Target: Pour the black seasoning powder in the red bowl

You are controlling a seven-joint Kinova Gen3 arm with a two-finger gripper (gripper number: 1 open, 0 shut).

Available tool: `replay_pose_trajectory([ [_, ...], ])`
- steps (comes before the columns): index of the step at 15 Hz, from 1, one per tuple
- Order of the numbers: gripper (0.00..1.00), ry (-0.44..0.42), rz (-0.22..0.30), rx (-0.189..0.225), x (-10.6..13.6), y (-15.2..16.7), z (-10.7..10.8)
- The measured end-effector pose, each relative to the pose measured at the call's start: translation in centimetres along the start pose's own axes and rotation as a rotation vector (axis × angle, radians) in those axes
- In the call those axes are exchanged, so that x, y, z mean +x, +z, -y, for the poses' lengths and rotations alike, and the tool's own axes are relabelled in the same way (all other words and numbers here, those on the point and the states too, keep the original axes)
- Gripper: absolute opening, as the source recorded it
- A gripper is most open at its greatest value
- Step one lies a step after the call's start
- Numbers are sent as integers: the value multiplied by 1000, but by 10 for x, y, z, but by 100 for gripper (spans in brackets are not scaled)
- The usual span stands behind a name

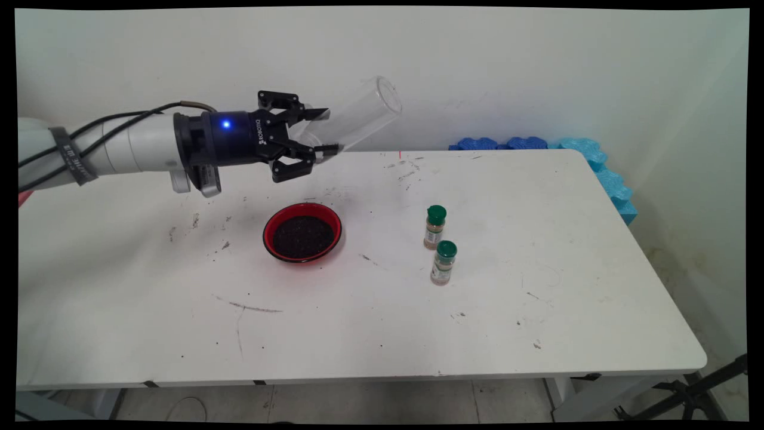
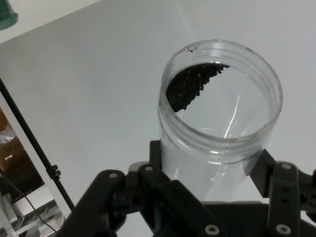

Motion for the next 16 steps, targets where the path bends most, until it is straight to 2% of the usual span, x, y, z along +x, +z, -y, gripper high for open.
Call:
replay_pose_trajectory([
  [4,0,34,-11,10,2,-1,0],
  [9,0,158,-52,39,3,-3,-8],
  [16,0,346,-90,83,-7,-5,-16],
])
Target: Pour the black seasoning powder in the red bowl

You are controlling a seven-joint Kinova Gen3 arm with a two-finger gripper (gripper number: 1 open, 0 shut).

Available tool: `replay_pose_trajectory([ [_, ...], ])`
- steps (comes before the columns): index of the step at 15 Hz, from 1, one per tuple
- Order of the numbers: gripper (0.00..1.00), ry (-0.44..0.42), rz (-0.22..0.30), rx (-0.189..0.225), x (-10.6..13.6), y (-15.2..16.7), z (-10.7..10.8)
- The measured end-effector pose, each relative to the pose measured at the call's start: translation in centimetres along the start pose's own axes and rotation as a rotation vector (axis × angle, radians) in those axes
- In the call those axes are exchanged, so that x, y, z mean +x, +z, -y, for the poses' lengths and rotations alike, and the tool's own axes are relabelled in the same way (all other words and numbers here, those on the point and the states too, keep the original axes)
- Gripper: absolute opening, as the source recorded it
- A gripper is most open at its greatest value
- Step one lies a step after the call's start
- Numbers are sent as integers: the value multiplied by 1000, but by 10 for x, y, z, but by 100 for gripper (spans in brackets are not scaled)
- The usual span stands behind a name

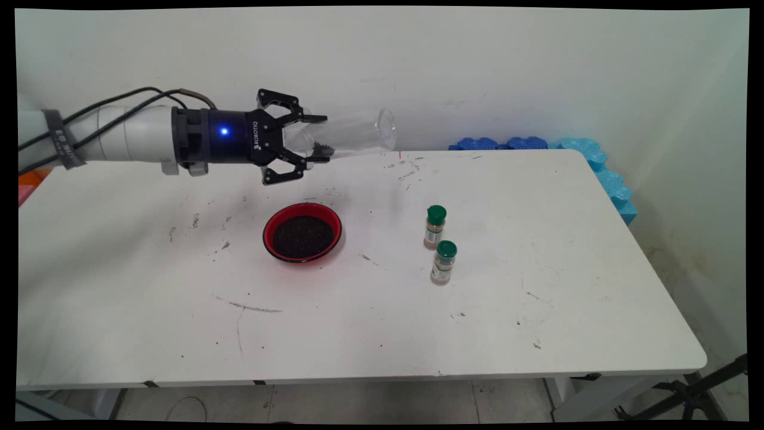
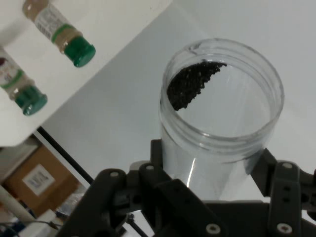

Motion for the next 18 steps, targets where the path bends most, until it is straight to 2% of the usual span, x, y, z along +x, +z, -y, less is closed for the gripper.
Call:
replay_pose_trajectory([
  [5,0,167,-27,36,-8,-5,-8],
  [10,0,342,-32,69,-21,-10,-17],
  [18,0,667,-40,126,-44,-13,-37],
])
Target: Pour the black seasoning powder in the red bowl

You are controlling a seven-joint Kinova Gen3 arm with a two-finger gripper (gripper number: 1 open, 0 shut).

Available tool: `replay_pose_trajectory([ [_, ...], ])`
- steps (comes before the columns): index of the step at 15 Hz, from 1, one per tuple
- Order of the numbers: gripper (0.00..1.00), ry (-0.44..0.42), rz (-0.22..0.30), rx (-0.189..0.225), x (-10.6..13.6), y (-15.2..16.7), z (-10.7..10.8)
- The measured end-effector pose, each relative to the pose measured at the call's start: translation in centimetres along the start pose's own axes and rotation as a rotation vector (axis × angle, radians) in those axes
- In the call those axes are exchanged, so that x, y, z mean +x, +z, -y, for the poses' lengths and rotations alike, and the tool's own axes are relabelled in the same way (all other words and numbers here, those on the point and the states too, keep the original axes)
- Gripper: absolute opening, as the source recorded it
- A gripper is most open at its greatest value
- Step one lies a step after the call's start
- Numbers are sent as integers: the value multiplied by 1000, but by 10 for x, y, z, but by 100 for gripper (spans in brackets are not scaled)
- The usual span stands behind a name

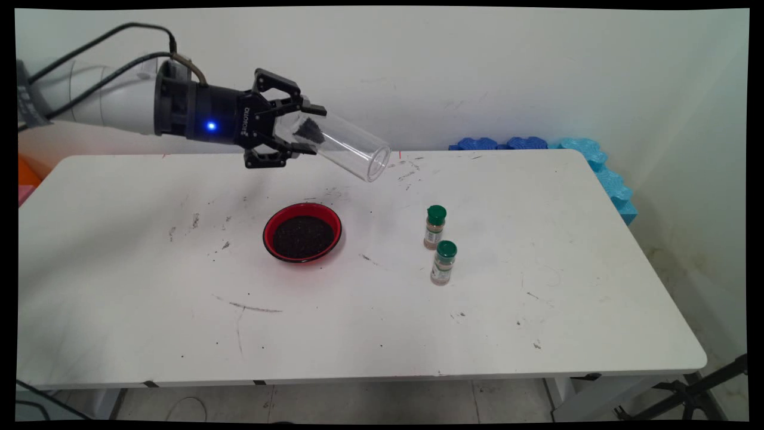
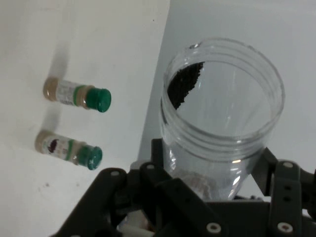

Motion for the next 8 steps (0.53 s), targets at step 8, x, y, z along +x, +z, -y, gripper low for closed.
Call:
replay_pose_trajectory([
  [8,0,451,47,92,-6,3,-14],
])
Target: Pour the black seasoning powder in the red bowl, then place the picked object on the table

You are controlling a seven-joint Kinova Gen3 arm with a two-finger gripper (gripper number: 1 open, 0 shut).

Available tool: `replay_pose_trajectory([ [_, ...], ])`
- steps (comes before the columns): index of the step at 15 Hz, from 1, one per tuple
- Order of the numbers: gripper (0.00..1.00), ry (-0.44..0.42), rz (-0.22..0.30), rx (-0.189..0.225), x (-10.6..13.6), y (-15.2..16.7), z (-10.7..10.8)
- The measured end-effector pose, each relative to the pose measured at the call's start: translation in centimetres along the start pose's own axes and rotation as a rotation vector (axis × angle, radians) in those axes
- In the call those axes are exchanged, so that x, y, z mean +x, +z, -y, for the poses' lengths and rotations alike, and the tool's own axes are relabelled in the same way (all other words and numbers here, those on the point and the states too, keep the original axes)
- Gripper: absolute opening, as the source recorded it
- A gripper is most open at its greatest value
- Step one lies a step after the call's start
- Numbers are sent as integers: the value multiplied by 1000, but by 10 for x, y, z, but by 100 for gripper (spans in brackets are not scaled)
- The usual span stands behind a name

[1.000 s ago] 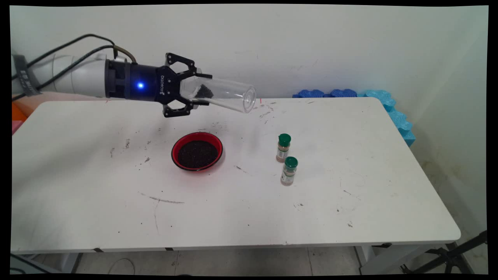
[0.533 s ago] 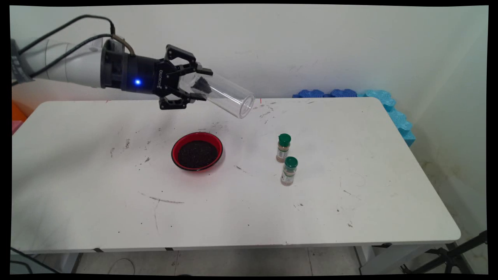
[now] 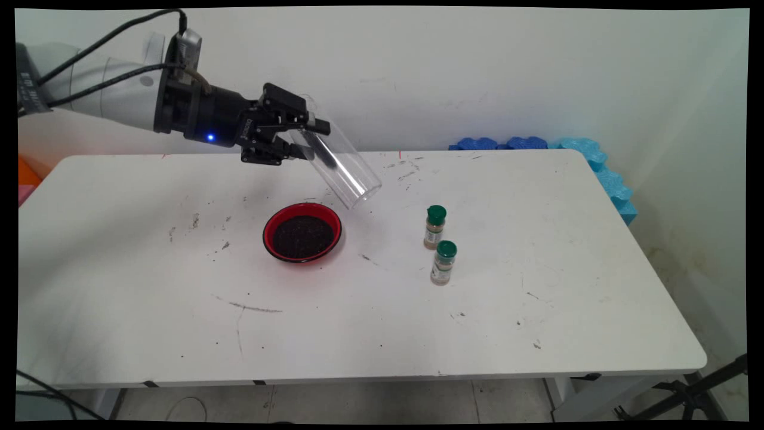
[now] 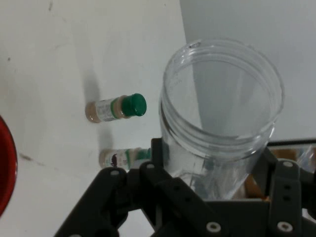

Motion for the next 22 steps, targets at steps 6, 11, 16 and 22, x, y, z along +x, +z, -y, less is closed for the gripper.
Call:
replay_pose_trajectory([
  [6,0,332,33,4,-4,1,-19],
  [11,0,606,54,31,-12,8,-28],
  [16,0,834,104,52,-29,20,-34],
  [22,0,992,153,64,-49,37,-36],
])
